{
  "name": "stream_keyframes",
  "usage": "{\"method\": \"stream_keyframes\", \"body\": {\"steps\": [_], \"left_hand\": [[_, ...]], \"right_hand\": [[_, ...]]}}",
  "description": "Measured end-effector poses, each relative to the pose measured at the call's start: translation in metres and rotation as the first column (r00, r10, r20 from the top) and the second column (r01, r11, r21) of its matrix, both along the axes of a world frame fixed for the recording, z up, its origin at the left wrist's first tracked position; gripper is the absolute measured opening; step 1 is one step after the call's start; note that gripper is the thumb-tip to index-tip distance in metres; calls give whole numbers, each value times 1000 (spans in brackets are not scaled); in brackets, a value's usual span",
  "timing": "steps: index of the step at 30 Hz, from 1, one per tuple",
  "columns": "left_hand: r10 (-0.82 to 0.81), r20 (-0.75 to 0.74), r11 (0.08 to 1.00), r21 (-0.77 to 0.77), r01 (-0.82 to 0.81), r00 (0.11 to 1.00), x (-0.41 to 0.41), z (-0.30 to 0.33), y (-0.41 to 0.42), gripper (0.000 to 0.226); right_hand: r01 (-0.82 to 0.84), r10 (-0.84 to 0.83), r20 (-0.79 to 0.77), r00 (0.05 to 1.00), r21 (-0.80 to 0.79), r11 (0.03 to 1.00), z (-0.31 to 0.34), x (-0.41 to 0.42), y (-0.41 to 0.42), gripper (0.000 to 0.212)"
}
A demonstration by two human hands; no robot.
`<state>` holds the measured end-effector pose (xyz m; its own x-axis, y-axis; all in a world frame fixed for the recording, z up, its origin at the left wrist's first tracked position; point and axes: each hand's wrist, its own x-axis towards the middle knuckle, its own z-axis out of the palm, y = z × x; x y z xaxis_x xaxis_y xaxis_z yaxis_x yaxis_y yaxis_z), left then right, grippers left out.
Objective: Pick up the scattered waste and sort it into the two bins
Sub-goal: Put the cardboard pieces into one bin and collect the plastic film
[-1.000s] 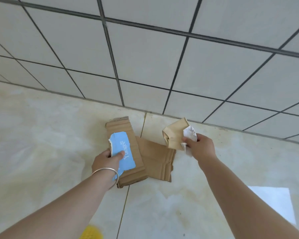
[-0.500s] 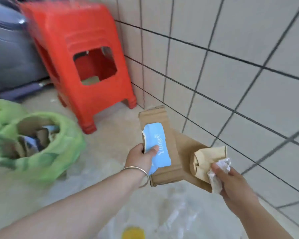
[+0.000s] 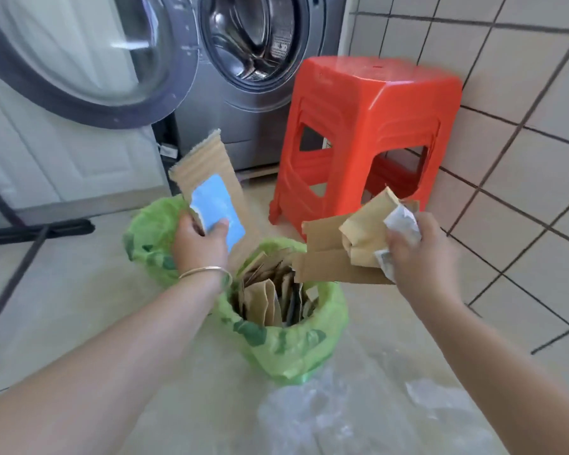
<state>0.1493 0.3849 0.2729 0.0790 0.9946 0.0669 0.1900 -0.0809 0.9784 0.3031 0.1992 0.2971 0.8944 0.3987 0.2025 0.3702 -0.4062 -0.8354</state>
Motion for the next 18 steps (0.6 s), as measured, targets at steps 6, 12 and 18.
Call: {"method": "stream_keyframes", "body": {"steps": [6, 12, 18], "left_hand": [[7, -259, 996, 83, 15, 966, -30, -42, 20, 30], [-190, -512, 959, 88, 271, 838, -14, -70, 19, 28], [-404, -722, 885, -153, 440, 562, 9, -91, 34, 30]], "right_hand": [[-14, 231, 448, 864, -436, 900, -8, -19, 62, 28], [37, 288, 441, 850, -596, 802, -1, -9, 90, 32], [9, 386, 444, 809, -665, 747, 2, -2, 113, 44]]}}
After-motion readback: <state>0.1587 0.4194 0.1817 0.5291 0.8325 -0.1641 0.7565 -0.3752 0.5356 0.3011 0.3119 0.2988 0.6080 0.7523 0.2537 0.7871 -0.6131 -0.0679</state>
